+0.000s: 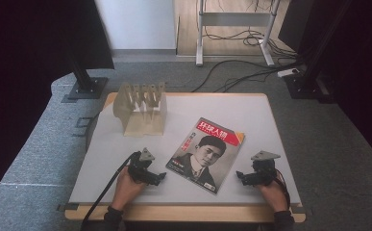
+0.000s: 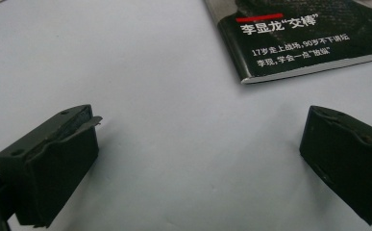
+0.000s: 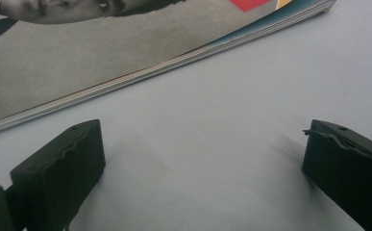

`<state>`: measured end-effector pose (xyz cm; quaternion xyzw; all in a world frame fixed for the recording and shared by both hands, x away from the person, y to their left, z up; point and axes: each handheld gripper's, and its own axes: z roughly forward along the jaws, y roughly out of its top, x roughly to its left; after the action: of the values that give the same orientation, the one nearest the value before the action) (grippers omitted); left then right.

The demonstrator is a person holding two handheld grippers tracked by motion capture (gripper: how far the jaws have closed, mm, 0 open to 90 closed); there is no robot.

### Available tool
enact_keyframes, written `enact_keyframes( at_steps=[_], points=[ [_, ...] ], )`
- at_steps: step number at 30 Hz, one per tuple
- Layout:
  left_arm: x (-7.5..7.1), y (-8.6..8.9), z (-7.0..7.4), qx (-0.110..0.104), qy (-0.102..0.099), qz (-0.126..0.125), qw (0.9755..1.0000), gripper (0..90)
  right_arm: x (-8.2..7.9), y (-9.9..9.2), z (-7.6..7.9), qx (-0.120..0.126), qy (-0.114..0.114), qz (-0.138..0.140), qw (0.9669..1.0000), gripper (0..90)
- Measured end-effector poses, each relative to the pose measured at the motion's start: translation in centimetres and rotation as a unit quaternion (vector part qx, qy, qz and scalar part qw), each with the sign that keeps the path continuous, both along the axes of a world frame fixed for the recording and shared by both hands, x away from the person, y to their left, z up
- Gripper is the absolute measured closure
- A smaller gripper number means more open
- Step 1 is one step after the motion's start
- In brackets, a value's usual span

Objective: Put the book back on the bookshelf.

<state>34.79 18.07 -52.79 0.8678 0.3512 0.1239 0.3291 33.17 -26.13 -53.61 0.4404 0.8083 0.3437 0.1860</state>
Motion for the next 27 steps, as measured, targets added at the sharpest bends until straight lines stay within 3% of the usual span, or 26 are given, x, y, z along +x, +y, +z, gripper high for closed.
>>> enact_keyframes(
  at_steps=[7, 16, 25, 27],
  points=[
    [1.4, 0.6, 0.1, 0.002, -0.004, 0.026, 0.9997, 0.0, 0.0, 0.0, 0.1, 0.0, -0.001, 0.001, 1.0, 0.6],
    [3.0, -0.1, 1.1, 0.028, -0.011, 0.024, 0.9993, 0.0, 0.4, 0.4, 0.7, 0.009, -0.007, 0.009, 0.9999, 0.0],
    [5.3, -1.1, 1.1, 0.053, -0.015, 0.029, 0.998, 0.0, 2.5, 1.1, 1.3, 0.024, -0.01, 0.01, 0.9996, 0.9],
    [5.7, -1.4, 1.1, 0.049, -0.021, 0.031, 0.9981, 0.0, 3.1, 1.3, 1.3, 0.024, -0.01, 0.011, 0.9996, 1.5]
  ],
)
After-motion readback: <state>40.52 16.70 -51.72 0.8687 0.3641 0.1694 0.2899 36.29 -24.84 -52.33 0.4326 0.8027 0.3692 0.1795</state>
